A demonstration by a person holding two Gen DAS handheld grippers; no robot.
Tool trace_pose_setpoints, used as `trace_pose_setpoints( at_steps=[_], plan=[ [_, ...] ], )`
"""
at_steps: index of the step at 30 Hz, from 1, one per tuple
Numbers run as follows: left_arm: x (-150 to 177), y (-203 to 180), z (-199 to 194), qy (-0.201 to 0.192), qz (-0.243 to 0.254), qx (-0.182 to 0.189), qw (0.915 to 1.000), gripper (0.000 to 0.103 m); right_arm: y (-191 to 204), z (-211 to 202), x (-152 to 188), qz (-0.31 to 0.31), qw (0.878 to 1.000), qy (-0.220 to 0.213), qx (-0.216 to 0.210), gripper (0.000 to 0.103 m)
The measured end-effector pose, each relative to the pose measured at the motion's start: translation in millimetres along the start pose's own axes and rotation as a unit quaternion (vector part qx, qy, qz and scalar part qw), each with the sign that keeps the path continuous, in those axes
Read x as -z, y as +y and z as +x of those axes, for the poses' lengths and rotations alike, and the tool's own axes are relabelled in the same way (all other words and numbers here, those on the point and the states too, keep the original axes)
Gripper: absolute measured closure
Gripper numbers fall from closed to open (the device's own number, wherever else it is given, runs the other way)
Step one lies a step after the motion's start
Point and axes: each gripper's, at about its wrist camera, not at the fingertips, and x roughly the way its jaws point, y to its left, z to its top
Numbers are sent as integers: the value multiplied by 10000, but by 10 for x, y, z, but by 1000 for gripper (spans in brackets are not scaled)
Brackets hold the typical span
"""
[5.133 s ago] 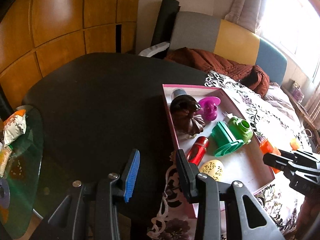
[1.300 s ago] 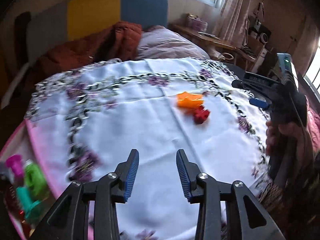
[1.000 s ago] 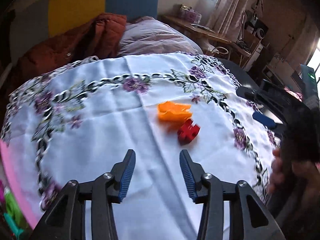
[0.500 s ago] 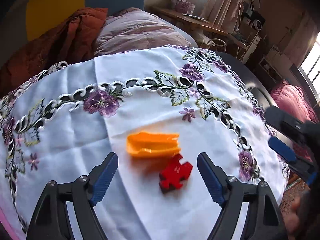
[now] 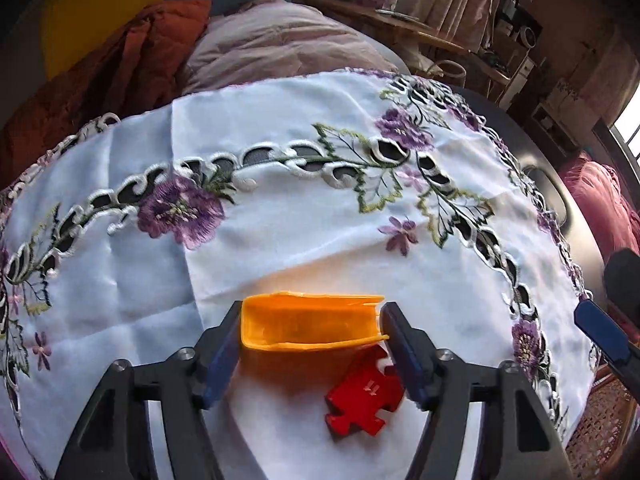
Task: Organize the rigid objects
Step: 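Grasp the orange trough-shaped piece with the left gripper, then grasp the red puzzle piece with the right gripper while the left holds the orange piece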
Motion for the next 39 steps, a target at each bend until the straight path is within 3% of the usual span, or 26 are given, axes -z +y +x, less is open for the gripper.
trace_pose_setpoints(
  at_steps=[6,9,16,21,25,32,39],
  plan=[
    [145,200,-241,-203,-158,44,9997,35,10,29,4,-63,10000,70,16,15],
    [296,346,-479,-408,-296,-183,9986,35,20,69,19,-111,9998,175,33,15],
    [931,622,-949,-684,-614,-837,9922,35,120,206,105,-463,9976,497,136,15],
    [1432,728,-1113,-677,-779,-1062,9890,35,234,298,198,-848,9936,709,222,15],
    [1769,817,-1135,-734,-997,-1017,9871,35,340,340,272,-1191,9895,779,268,15],
    [1934,706,-1089,-1225,-610,-1303,9820,36,419,369,332,-1484,9854,749,381,15],
    [1971,747,-1106,-1313,-642,-1194,9820,37,389,378,311,-1395,9867,682,483,15]
  ],
)
